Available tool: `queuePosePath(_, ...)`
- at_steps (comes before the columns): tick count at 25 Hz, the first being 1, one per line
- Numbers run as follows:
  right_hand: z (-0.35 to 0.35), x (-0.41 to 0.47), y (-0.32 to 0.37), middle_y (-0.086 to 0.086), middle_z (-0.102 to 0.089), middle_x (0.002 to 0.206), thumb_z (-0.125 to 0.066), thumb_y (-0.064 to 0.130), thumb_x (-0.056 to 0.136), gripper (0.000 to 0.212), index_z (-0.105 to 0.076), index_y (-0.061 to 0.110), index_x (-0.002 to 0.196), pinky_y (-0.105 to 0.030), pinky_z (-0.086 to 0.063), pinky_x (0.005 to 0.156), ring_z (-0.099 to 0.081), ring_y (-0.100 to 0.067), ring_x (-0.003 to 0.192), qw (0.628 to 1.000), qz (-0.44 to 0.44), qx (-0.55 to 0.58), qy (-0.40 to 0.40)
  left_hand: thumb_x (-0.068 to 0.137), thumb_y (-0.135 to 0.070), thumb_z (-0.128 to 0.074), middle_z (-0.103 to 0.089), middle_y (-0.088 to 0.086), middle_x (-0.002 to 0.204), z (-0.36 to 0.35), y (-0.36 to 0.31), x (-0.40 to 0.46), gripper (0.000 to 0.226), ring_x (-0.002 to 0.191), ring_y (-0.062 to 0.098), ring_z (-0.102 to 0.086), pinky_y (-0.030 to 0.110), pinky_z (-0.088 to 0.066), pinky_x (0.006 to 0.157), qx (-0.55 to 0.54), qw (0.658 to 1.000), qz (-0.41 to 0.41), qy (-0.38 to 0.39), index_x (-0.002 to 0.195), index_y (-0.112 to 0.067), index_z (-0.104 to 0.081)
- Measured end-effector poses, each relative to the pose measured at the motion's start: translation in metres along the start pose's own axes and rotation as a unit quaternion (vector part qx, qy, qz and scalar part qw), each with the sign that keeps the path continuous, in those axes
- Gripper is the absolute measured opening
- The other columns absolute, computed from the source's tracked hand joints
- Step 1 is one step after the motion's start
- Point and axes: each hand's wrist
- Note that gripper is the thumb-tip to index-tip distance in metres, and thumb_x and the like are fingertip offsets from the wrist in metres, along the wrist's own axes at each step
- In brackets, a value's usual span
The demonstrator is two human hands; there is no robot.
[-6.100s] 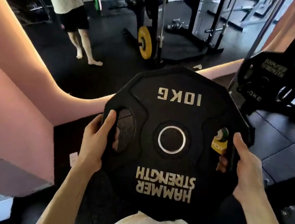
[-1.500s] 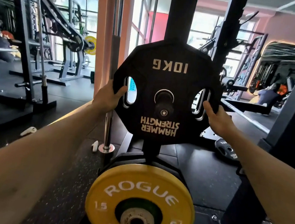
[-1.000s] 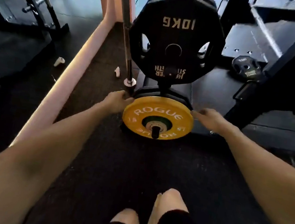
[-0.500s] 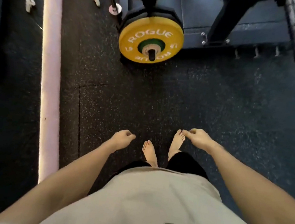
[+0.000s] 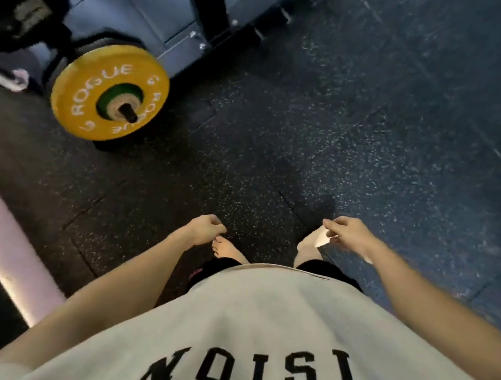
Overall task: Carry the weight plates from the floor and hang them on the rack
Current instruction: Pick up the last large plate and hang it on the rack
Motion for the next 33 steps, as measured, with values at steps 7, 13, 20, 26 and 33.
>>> queuePosePath(7,0.184,0.022,-0.067,-0.005,-0.056,0.079,-0.058,0.031,0.097,0.019,-0.057,0.012,0.096,-0.024,-0.037,0.059,-0.048,-0.016,0.062,0.981,-0.064,0.18,-0.044,0.098,-0.031,-0.054,-0.062,0.008,0.121,-0.045,-0.196,0.027,0.032,0.102,0.022,-0.059,0.036,-0.05,0.088,0.106,0.993,-0.026,-0.035,0.126,-0.016,-0.058)
queuePosePath(13,0.301,0.066,-0.058,-0.006,-0.059,0.086,-0.058,0.033,0.097,0.021,-0.058,0.013,0.099,-0.029,-0.045,0.071,-0.052,-0.02,0.075,0.973,-0.054,0.214,-0.064,0.098,-0.037,-0.053,-0.061,0.009,0.127,-0.065,-0.336,0.051,0.036,0.116,0.026,-0.057,0.038,-0.045,0.102,0.144,0.987,-0.064,-0.026,0.125,-0.014,-0.061)
queuePosePath(20,0.437,0.152,-0.014,-0.009,-0.055,0.084,-0.057,0.026,0.097,0.022,-0.059,0.005,0.091,-0.026,-0.03,0.057,-0.043,-0.021,0.072,0.987,-0.067,0.142,-0.039,0.1,-0.039,-0.047,-0.056,0.005,0.136,-0.049,-0.537,0.143,0.04,0.122,0.026,-0.053,0.032,-0.042,0.099,0.254,0.963,-0.092,0.018,0.131,-0.016,-0.059)
queuePosePath(26,0.609,0.218,0.073,-0.009,-0.064,0.09,-0.059,0.031,0.096,0.026,-0.062,0.005,0.098,-0.031,-0.043,0.068,-0.056,-0.022,0.079,0.971,-0.059,0.195,-0.128,0.101,-0.031,-0.048,-0.065,0.014,0.117,0.01,-0.736,0.191,0.033,0.105,0.033,-0.062,0.039,-0.05,0.093,0.222,0.966,-0.134,0.0,0.122,-0.008,-0.059)
queuePosePath(33,0.77,0.34,0.186,-0.018,-0.064,0.09,-0.061,0.027,0.095,0.022,-0.062,0.009,0.083,-0.028,-0.038,0.06,-0.052,-0.021,0.068,0.982,-0.052,0.152,-0.099,0.101,-0.029,-0.047,-0.061,0.012,0.123,0.053,-0.918,0.261,0.035,0.099,0.024,-0.058,0.034,-0.047,0.087,0.186,0.975,-0.116,-0.026,0.129,-0.009,-0.056)
Point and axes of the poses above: each hand's wrist, its own x-axis towards the middle knuckle, its own z-axis out of the back of the hand, y = z × x
